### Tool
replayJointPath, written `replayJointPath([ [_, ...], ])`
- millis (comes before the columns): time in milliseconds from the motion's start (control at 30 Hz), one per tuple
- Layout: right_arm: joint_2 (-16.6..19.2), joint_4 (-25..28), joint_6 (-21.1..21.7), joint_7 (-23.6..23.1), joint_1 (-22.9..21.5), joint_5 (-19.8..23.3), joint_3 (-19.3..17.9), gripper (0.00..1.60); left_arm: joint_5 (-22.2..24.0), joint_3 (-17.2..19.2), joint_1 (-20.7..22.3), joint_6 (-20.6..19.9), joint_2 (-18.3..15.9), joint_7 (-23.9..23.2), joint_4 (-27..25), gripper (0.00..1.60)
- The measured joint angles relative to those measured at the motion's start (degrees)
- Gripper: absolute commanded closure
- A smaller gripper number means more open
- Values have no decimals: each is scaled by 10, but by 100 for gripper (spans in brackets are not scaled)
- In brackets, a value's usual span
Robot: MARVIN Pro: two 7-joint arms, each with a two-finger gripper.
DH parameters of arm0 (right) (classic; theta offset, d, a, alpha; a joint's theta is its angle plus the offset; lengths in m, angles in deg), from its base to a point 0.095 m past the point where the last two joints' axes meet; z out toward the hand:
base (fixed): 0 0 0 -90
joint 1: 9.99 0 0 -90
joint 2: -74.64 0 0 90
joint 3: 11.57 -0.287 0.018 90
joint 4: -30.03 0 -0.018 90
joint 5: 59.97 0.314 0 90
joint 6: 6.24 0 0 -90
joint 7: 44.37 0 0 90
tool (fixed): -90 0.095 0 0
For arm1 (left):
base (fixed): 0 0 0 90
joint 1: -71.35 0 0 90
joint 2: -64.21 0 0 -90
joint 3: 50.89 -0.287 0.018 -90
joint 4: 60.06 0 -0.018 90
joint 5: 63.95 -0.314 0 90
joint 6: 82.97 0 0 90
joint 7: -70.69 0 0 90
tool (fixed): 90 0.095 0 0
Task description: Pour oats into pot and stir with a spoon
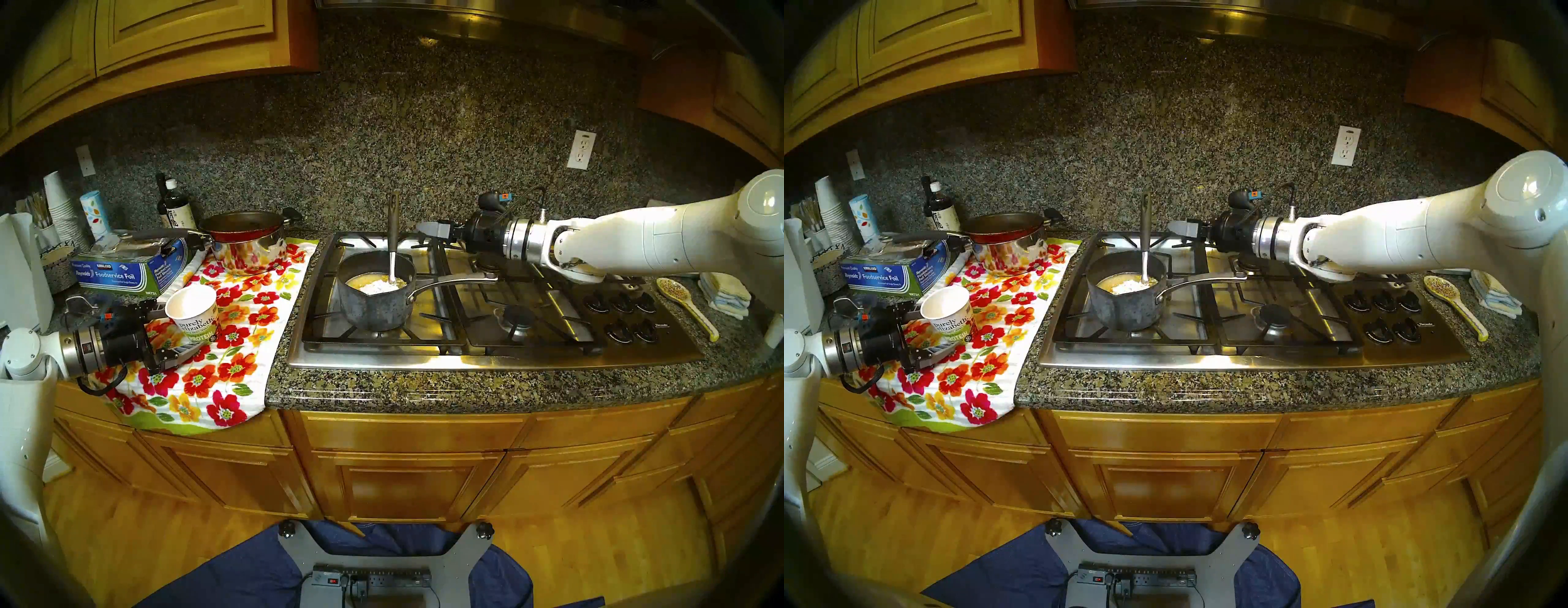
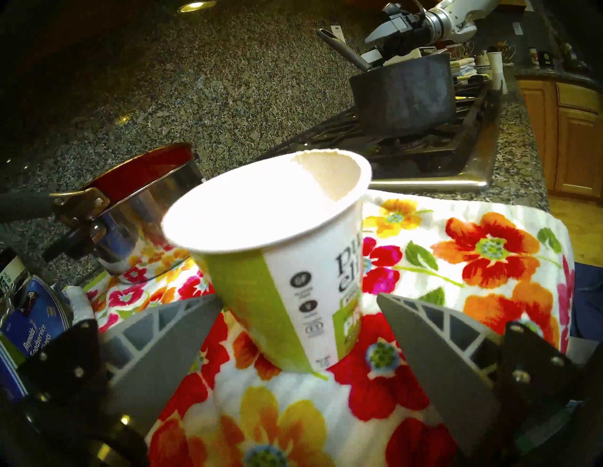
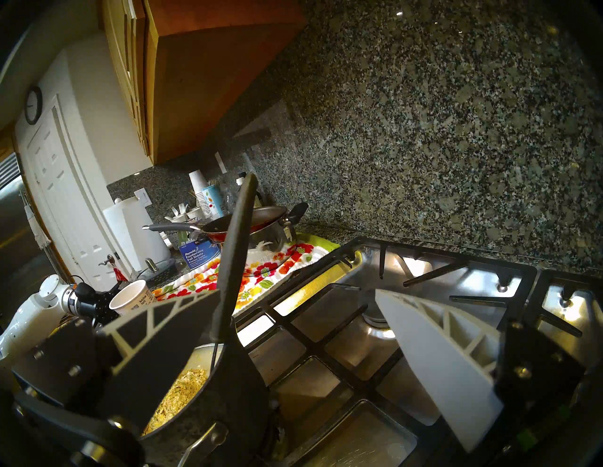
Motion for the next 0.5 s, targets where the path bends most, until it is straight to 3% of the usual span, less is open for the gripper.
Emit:
replayJointPath([
  [500, 0, 0, 0, 0, 0, 0, 0, 0, -9, 9, -3, 18, -10, -2, 11, 0],
])
